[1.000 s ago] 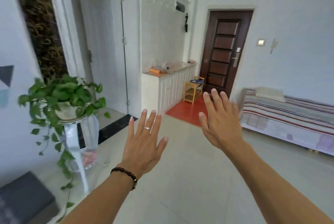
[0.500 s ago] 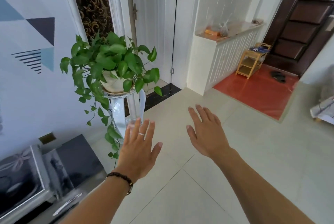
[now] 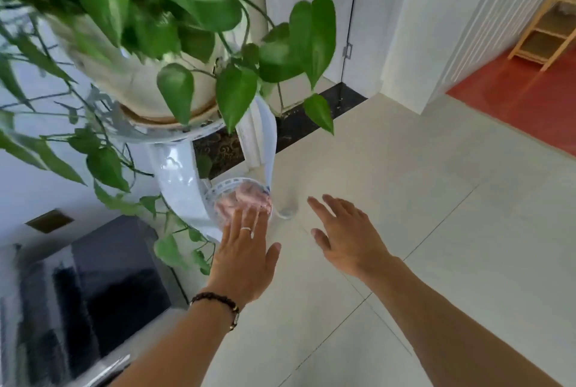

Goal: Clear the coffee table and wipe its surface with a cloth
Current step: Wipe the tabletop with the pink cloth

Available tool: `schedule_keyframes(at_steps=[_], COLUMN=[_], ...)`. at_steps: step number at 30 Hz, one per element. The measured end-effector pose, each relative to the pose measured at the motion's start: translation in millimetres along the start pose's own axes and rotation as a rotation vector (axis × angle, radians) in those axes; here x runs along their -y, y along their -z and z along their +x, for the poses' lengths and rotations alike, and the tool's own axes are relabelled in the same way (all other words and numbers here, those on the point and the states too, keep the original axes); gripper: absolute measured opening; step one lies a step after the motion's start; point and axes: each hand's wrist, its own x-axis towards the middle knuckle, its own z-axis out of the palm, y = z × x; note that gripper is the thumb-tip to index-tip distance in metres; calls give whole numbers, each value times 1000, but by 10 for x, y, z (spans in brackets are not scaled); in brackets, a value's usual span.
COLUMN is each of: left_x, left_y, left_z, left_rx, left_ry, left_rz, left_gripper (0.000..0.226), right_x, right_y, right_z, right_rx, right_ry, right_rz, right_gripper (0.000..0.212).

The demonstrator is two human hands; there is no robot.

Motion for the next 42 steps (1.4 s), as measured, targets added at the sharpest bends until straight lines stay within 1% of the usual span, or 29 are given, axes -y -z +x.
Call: schedule_keyframes(at_steps=[4, 7, 8, 10, 13, 15, 17, 19, 20, 22, 23, 25, 27, 29, 31, 32, 33, 36, 38, 40, 42], left_x=[369, 556, 617, 845, 1191, 1339, 1396, 1405, 1433, 1498, 1525, 1553, 1468, 1280, 1064, 956, 839, 485, 224, -70, -346], left_y=[-858, -1441, -1614, -2036, -2393, -2621, -2803, -2872, -2880, -2809, -2749, -2618, -2453, -2267, -2076, -1995, -1914, -1683, -1507, -1308, -1126], left_z=[801, 1391, 1552, 1889, 2239, 2394, 2493, 2544, 2576, 2638, 2654, 2658, 2583, 2430, 2254, 2152, 2046, 1757, 1569, 1401, 1245], left_rx=[58, 83, 81, 60, 64, 89, 86, -16, -56, -68, -78, -113, -185, -254, -309, -321, -323, -264, -231, -168, -85], left_ry=[143, 348, 404, 505, 654, 723, 748, 709, 694, 702, 698, 652, 613, 553, 470, 434, 399, 275, 194, 119, 34], left_rz=[-91, -303, -338, -306, -231, -219, -208, -201, -221, -263, -262, -255, -321, -416, -454, -446, -441, -448, -462, -488, -529], left_gripper=[61, 47, 47, 57, 79, 82, 78, 72, 63, 38, 34, 39, 41, 38, 44, 47, 49, 57, 61, 63, 64], right_x=[-170, -171, -159, -132, -85, -98, -96, -63, -48, -21, -16, -24, -17, -6, -30, -47, -77, -230, -345, -499, -638], right_y=[-842, -1462, -1641, -2079, -2498, -2771, -2976, -3103, -3131, -3141, -3120, -3035, -2884, -2703, -2497, -2383, -2286, -1953, -1756, -1531, -1314], right_z=[924, 1597, 1787, 2214, 2666, 2908, 3060, 3122, 3128, 3142, 3134, 3083, 2976, 2800, 2578, 2441, 2304, 1865, 1569, 1220, 914], right_rx=[19, 25, 28, 17, 12, 38, 97, 112, 117, 114, 100, 21, -61, -159, -271, -298, -304, -281, -256, -233, -199], right_ry=[34, 81, 102, 163, 259, 303, 311, 301, 291, 295, 302, 313, 285, 207, 124, 71, 3, -227, -311, -412, -515], right_rz=[34, 65, 71, 90, 63, 8, -48, -20, 28, 132, 182, 296, 464, 616, 700, 759, 832, 985, 1027, 1118, 1227], right_gripper=[58, 57, 57, 58, 56, 54, 53, 50, 48, 44, 42, 40, 36, 30, 27, 25, 22, 19, 15, 10, 17])
